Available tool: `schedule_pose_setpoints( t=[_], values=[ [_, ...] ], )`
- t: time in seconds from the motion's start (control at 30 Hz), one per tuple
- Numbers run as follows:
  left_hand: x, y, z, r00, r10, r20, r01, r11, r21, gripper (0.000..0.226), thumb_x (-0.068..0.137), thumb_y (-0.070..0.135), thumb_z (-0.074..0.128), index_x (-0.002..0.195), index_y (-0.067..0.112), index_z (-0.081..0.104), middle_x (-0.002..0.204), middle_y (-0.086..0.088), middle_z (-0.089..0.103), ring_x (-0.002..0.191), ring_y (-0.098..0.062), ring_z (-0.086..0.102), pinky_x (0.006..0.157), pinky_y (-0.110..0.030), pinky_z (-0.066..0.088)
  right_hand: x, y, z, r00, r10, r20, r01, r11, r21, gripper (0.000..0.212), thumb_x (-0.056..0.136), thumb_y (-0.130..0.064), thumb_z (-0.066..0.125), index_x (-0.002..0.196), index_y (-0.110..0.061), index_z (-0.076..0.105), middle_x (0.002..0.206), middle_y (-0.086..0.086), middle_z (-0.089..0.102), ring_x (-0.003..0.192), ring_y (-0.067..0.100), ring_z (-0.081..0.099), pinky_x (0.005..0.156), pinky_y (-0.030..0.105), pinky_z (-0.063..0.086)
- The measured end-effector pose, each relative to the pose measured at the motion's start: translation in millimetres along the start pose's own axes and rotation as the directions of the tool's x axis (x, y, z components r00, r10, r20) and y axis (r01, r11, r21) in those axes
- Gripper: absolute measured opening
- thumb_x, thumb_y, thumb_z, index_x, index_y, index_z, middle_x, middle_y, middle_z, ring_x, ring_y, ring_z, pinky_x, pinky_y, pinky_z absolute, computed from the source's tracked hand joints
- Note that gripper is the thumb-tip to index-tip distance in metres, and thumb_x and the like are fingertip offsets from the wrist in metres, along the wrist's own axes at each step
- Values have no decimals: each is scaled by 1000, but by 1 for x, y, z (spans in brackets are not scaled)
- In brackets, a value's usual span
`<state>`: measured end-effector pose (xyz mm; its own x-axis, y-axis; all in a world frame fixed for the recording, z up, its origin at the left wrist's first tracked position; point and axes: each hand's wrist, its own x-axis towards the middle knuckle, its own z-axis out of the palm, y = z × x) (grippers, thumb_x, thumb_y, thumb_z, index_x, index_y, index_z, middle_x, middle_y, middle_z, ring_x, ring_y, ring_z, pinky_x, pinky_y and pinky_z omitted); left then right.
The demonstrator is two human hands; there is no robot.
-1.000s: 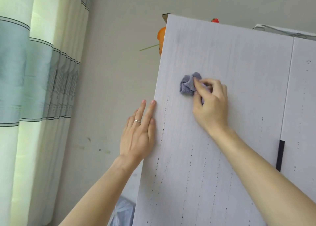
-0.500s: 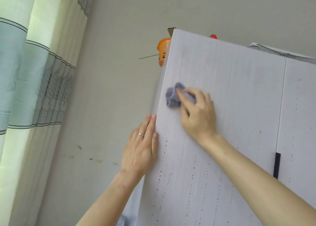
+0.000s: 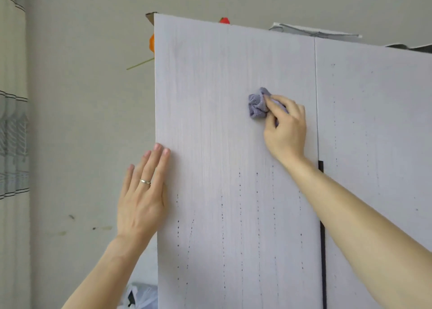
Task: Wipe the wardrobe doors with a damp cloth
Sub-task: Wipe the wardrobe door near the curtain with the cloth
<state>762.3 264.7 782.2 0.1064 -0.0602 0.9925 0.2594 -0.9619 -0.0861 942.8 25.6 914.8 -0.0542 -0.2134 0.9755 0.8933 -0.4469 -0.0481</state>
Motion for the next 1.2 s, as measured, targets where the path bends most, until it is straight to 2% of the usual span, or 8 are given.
schedule_pose_setpoints(
  t=[0.1,0.2,0.33,0.4,0.47,0.57,0.93,1.2],
  values=[
    [0,2,-3,999,-9,39,8,1000,22,71,91,-9,32,158,15,30,166,1,25,150,-26,28,120,-53,26,-59,-12,-2,998,58,-17,-56,994,91,41,90,0,57,125,-18,71,119,5,63,100,29,52,89,33,46],
    [-1,5,-6,997,-49,51,48,999,20,69,93,-5,32,159,16,29,166,3,23,150,-26,28,120,-53,27,-126,-14,-21,966,-222,129,202,967,154,43,89,4,56,126,-14,70,118,8,65,98,30,55,88,34,48],
    [-1,12,-7,993,-96,62,95,995,16,70,93,-1,30,159,21,27,166,8,20,149,-28,31,120,-53,27,-119,15,-42,762,-579,291,547,815,189,45,86,-1,56,124,-18,71,115,6,68,93,29,61,75,37,49],
    [-1,15,-7,989,-130,75,130,991,1,71,92,1,29,159,23,26,165,12,16,149,-28,31,118,-54,30,-84,37,-40,857,-460,234,454,887,82,45,85,-3,55,124,-20,71,112,7,67,91,31,60,72,39,48],
    [0,20,-8,989,-126,73,127,992,-2,68,94,5,29,160,23,25,166,12,15,148,-29,34,115,-55,35,-45,60,-40,984,-157,84,158,987,-11,44,86,-4,56,123,-21,72,112,7,64,91,33,56,72,42,49],
    [-3,15,-10,988,-102,114,104,994,-13,61,99,15,29,160,22,26,168,8,18,144,-33,41,110,-58,40,-19,76,-41,994,108,-3,-108,991,-79,42,85,-4,53,120,-18,73,115,7,64,93,38,55,74,44,52],
    [1,20,-11,989,-123,80,126,992,-34,56,102,25,23,157,19,34,165,6,21,127,-44,52,89,-61,49,-144,66,-65,892,-432,132,443,894,-68,36,96,-3,52,119,-22,74,123,-6,69,96,23,63,81,37,50],
    [0,22,-9,987,-138,86,139,990,-6,55,103,26,23,158,20,30,165,5,20,120,-50,54,88,-61,48,-42,88,-60,995,-95,12,94,949,-301,41,84,-11,64,115,-36,73,117,-18,69,84,19,56,82,35,30]
  ],
)
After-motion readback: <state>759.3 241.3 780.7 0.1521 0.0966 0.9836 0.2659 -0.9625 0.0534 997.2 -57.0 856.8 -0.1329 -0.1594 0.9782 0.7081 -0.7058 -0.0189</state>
